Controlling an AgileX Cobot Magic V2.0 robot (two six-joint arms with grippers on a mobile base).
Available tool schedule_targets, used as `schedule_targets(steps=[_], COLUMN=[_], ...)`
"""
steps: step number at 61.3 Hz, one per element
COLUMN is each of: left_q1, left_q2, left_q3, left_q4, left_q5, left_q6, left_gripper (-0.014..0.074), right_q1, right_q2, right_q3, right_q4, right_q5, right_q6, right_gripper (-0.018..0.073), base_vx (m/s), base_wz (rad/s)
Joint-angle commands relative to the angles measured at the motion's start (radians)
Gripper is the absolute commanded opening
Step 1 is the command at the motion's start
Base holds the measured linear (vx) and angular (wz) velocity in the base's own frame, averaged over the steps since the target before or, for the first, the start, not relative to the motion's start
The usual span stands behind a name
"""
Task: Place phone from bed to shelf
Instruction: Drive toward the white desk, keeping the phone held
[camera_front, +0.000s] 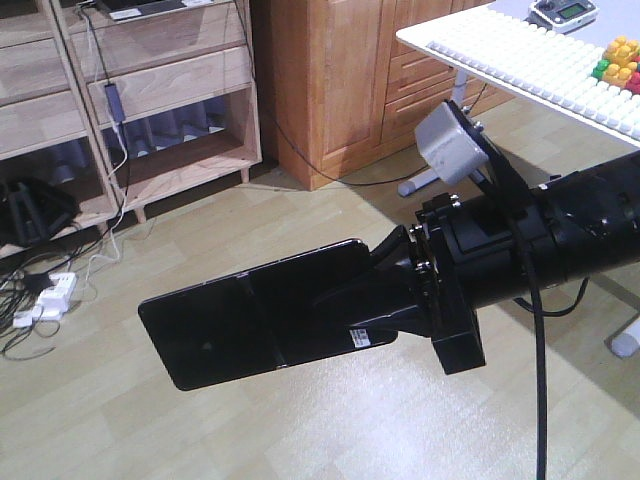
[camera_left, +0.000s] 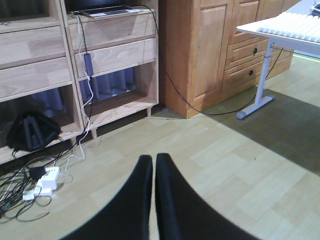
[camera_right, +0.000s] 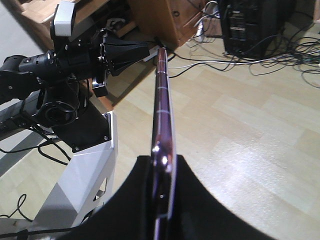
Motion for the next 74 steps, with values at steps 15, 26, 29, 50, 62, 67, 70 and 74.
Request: schedule_targets(steps=[15, 26, 29, 50, 62, 67, 70, 74], left_q1=[-0.003, -0.003, -0.003, -0.003, -0.003, -0.003, -0.003, -0.003], left_q2=[-0.005, -0.005, -0.005, -0.005, -0.005, -0.005, -0.005, -0.005], left_q3=[0.002, 0.002, 0.002, 0.002, 0.002, 0.002, 0.002, 0.002], left_q4=[-0.01, -0.01, -0.01, -0.01, -0.01, -0.01, -0.01, -0.01], left_q5=[-0.073, -0.073, -0.073, -0.073, -0.073, -0.073, -0.073, -0.073], left_q6=[-0.004, -0.004, -0.004, -0.004, -0.004, -0.004, -0.004, -0.004], left_gripper=[0.0001, 0.0001, 0.0001, 0.0001, 0.0001, 0.0001, 0.0001, 0.0001], right_q1=[0.001, 0.001, 0.001, 0.001, 0.001, 0.001, 0.001, 0.001], right_q2=[-0.034, -0.034, -0.034, -0.034, -0.034, -0.034, -0.034, -0.034], right_q3=[-0.026, -0.026, -0.026, -0.026, -0.026, -0.026, -0.026, -0.026], right_q4=[0.091, 0.091, 0.091, 0.091, 0.091, 0.091, 0.091, 0.091], right_q5=[0.082, 0.082, 0.082, 0.081, 0.081, 0.081, 0.081, 0.081], right_q6=[-0.007, -0.007, -0.007, -0.007, -0.007, -0.007, -0.007, -0.007], right_gripper=[-0.0004, -0.0004, -0.0004, -0.0004, -0.0004, -0.0004, -0.0004, -0.0004], base_vx=[0.29, 0.29, 0.29, 0.28, 0.28, 0.28, 0.28, 0.28], base_wz=[-0.07, -0.08, -0.08, -0.08, -0.06, -0.04, -0.03, -0.02])
